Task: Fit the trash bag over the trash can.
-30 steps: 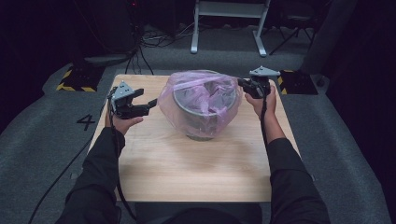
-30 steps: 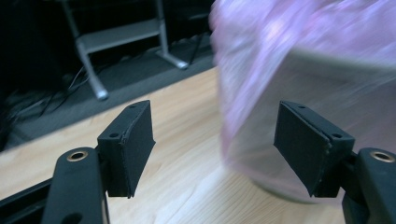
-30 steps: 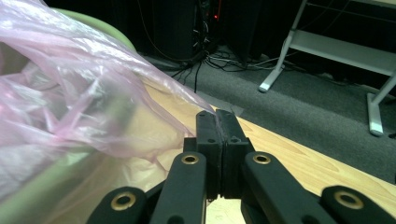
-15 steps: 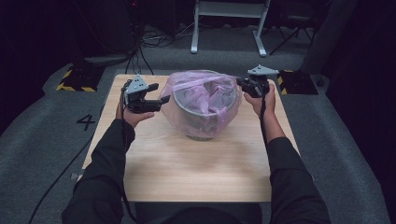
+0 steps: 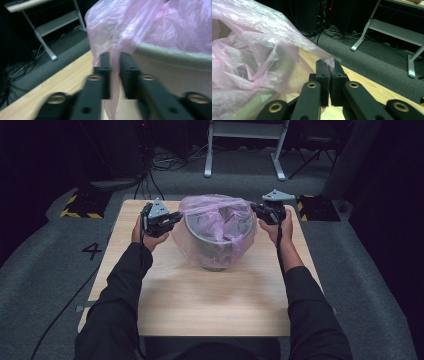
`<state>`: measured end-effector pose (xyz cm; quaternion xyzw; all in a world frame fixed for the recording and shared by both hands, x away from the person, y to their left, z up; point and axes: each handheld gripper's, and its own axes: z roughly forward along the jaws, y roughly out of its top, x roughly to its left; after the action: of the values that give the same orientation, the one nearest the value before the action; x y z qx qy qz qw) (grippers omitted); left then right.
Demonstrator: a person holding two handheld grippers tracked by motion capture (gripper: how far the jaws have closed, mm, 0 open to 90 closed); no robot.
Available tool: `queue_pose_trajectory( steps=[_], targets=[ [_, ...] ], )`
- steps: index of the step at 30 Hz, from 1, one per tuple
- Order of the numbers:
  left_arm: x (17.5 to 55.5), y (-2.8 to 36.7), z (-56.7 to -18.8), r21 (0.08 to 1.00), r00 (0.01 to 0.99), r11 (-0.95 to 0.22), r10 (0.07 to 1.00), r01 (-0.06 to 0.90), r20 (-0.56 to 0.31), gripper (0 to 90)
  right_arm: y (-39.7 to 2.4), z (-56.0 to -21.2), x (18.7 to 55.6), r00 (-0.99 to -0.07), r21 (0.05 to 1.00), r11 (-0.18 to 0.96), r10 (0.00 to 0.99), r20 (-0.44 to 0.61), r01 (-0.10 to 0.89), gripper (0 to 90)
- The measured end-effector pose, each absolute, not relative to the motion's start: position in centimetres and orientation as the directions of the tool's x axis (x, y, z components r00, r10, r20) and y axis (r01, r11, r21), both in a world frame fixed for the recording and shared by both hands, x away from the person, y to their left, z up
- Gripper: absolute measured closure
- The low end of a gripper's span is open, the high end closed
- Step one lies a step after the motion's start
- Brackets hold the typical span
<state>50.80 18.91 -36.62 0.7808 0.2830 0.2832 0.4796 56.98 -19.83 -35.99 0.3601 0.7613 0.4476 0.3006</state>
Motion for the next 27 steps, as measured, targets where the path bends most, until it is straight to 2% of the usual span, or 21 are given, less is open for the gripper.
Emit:
queue_pose_trajectory(
  steps=[14, 24, 27],
  targets=[
    [55.2, 18.0, -38.0, 0.907, 0.623, -0.293, 0.781, 0.303, 0.045, 90.0, -19.7, -37.5, 58.6, -0.548, 0.894, 0.294, 0.834, -0.067, 0.338, 90.0],
    [57.3, 16.0, -39.8, 0.863, 0.657, -0.318, 0.754, 0.393, -0.022, 90.0, -19.8, -38.6, 59.2, -0.564, 0.878, 0.275, 0.826, -0.006, 0.393, 90.0],
    [57.3, 15.5, -40.0, 0.856, 0.672, -0.324, 0.739, 0.403, -0.036, 90.0, -19.4, -39.2, 59.3, -0.605, 0.865, 0.296, 0.796, 0.012, 0.406, 90.0]
  ],
)
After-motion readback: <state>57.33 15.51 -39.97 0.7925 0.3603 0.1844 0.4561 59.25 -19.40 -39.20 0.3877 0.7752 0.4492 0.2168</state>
